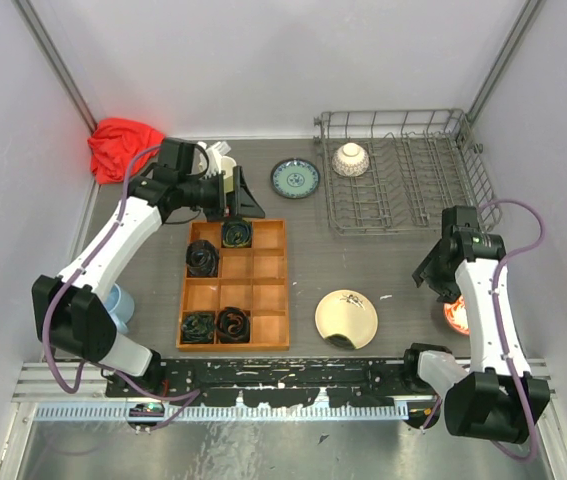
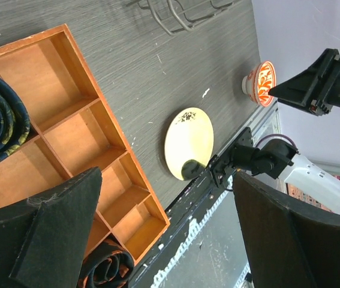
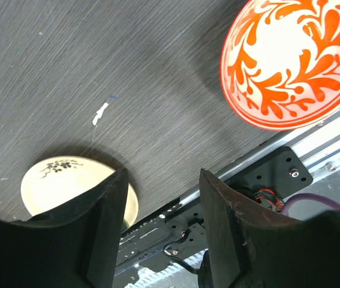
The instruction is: Load the mixed dishes into the dish rack
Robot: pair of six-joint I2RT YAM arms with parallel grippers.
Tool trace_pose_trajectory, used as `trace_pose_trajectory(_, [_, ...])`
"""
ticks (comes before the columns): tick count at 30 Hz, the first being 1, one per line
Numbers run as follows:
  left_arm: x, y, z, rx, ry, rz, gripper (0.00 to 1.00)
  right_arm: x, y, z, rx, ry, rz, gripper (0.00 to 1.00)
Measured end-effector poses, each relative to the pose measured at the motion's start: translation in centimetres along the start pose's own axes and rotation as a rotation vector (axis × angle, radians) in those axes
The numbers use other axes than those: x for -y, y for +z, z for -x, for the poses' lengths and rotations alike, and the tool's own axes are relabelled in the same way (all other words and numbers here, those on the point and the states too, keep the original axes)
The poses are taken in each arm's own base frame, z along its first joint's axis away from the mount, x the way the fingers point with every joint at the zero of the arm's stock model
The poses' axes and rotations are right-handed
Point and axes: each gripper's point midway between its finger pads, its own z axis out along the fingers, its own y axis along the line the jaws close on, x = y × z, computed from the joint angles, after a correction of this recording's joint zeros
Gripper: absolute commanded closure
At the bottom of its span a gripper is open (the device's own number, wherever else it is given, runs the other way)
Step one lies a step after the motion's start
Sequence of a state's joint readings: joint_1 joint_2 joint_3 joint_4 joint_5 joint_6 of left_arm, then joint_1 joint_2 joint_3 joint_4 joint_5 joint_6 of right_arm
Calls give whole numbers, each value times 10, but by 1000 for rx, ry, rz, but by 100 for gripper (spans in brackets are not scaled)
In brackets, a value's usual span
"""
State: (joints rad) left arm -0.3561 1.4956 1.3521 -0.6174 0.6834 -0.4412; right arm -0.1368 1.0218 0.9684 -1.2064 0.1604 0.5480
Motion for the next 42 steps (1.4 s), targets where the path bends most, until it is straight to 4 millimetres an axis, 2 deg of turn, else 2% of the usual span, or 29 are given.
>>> trace_pose_trajectory(5, [-2, 5, -1, -15, -4, -12, 2, 10, 13, 4, -28, 13, -83, 40])
trace_pose_trajectory(10, [-15, 19, -5, -54, -27, -4, 2, 24, 32, 10, -62, 50, -174, 38])
trace_pose_trajectory(15, [-26, 28, -8, -81, -39, 7, 2, 41, 60, 11, -118, 129, -232, 38])
trace_pose_trajectory(18, [-28, 32, -6, -88, -37, 7, 2, 49, 73, 18, -131, 160, -248, 38])
trace_pose_trajectory(29, [-28, 34, -1, -88, -20, 3, 2, 51, 100, 34, -123, 137, -245, 41])
trace_pose_trajectory(34, [-28, 35, -1, -88, -15, 5, 2, 54, 109, 32, -129, 134, -248, 43])
trace_pose_trajectory(40, [-29, 35, -1, -87, -15, 9, 2, 56, 118, 31, -140, 140, -253, 56])
trace_pose_trajectory(42, [-30, 35, -1, -86, -15, 11, 2, 56, 118, 31, -137, 141, -250, 57])
